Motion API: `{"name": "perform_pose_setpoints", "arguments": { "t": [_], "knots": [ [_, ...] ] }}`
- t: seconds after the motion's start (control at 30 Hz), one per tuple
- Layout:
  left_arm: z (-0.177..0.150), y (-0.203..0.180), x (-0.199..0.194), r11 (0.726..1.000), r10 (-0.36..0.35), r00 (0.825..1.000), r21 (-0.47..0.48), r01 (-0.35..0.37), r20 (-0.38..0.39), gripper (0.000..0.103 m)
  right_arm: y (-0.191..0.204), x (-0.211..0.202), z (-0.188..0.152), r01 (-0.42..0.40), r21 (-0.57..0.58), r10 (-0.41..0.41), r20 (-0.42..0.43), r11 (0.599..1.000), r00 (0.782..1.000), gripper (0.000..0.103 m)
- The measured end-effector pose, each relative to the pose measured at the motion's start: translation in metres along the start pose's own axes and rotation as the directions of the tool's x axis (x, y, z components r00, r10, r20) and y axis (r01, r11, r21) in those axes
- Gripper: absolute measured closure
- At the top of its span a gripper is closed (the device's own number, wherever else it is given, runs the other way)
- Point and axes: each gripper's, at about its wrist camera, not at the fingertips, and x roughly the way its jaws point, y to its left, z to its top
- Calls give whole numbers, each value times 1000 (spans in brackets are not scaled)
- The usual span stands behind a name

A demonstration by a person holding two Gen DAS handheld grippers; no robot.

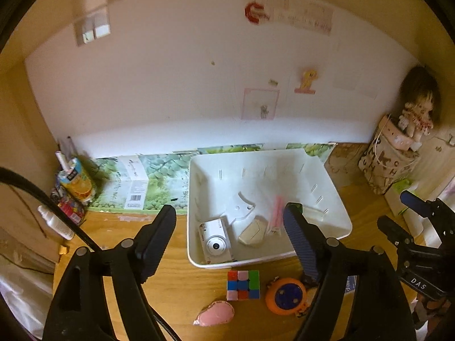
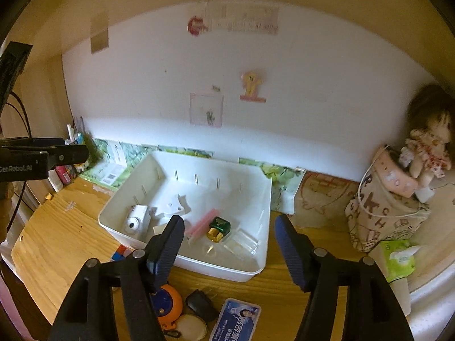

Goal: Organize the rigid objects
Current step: 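Withdraw both tools from the bin back over the table items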

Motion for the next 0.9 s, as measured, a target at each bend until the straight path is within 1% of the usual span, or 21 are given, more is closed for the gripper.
{"name": "perform_pose_setpoints", "arguments": {
  "t": [0.03,0.1,0.17,0.27,0.33,0.4,0.43,0.5,0.57,0.73,0.8,0.9],
  "knots": [
    [-2,1,-8,1000,4,1000,-4,-4,14,22,-1,-6,-1,0,-1,0,15,1000,1000,35],
    [-7,0,-20,1000,12,999,-7,-12,30,22,-1,-19,-3,1,-1,-1,49,1000,999,30],
    [-12,1,-32,1000,20,999,-13,-20,47,22,-2,-31,-5,1,-1,-1,86,1000,996,29],
    [-22,2,-49,999,31,996,-32,-29,87,22,-4,-50,-13,12,5,-13,145,1000,989,25],
    [-31,4,-59,998,37,993,-49,-31,108,22,-7,-62,-19,17,23,-21,196,1000,980,22],
    [-38,4,-67,998,30,992,-67,-22,124,21,-9,-73,-26,17,42,-26,232,999,972,22],
    [-41,5,-70,997,24,991,-78,-14,132,19,-10,-77,-30,14,52,-26,248,999,968,22],
    [-50,7,-77,994,3,990,-107,12,143,19,-14,-86,-37,8,69,-26,270,998,962,22],
    [-58,11,-78,989,-25,991,-144,44,131,19,-17,-92,-44,6,72,-26,280,997,960,22],
    [-79,14,-75,965,-66,995,-250,83,74,19,-25,-105,-58,15,26,-21,284,1000,959,22],
    [-88,11,-74,957,-66,996,-280,79,56,19,-30,-107,-62,11,18,-16,279,1000,960,22],
    [-100,3,-70,956,-50,998,-290,56,29,19,-40,-108,-68,-8,27,0,270,1000,963,22]
  ]
}}
